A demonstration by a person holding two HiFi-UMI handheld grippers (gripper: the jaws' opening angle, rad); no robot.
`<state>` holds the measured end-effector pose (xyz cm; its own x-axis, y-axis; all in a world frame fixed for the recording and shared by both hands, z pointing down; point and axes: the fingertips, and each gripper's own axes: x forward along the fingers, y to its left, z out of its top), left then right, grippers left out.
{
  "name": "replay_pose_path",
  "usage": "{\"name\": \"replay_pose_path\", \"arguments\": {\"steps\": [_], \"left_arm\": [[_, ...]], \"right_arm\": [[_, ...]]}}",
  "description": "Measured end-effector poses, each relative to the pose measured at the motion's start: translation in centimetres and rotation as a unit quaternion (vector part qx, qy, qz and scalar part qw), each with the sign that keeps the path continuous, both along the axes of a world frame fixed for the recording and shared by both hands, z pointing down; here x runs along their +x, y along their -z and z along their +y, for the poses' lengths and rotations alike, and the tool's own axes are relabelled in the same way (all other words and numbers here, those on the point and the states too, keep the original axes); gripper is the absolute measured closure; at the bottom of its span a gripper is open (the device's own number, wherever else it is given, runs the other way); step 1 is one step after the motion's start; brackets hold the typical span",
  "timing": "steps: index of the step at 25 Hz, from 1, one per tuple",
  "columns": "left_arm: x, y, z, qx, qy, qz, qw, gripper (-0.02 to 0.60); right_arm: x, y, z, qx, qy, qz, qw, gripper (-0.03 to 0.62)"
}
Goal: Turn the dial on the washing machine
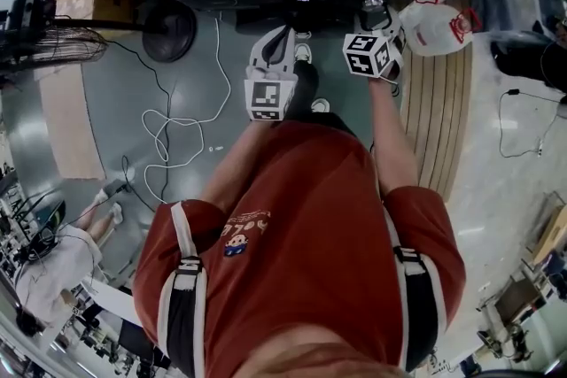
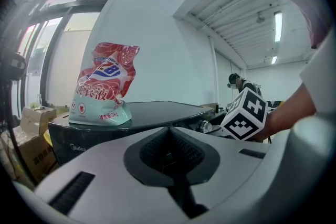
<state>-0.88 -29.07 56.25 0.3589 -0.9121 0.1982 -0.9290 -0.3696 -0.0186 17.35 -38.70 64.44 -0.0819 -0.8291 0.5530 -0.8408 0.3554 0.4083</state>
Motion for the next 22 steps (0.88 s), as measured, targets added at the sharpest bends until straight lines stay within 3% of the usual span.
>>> {"name": "replay_pose_path", "arguments": {"steps": [3,15,19,22], "left_arm": [[-0.07,-0.06,0.09,0.001,-0.001,0.001,1.0,0.572],[-0.47,-0.02,0.26,0.003,0.004,0.004,1.0,0.572],[-0.5,-0.09,0.22,0.003,0.005,0.006,1.0,0.572],[-0.36,0.33,0.25,0.011,0.001,0.012,0.9999,0.572]], "right_arm": [[0.08,-0.09,-0.12,0.001,-0.008,0.002,1.0,0.328],[0.18,0.01,-0.15,-0.001,-0.019,-0.015,1.0,0.327],[0.34,-0.2,-0.15,-0.01,-0.033,-0.067,0.997,0.326],[0.73,-0.65,-0.33,-0.031,-0.065,-0.191,0.979,0.32]]}}
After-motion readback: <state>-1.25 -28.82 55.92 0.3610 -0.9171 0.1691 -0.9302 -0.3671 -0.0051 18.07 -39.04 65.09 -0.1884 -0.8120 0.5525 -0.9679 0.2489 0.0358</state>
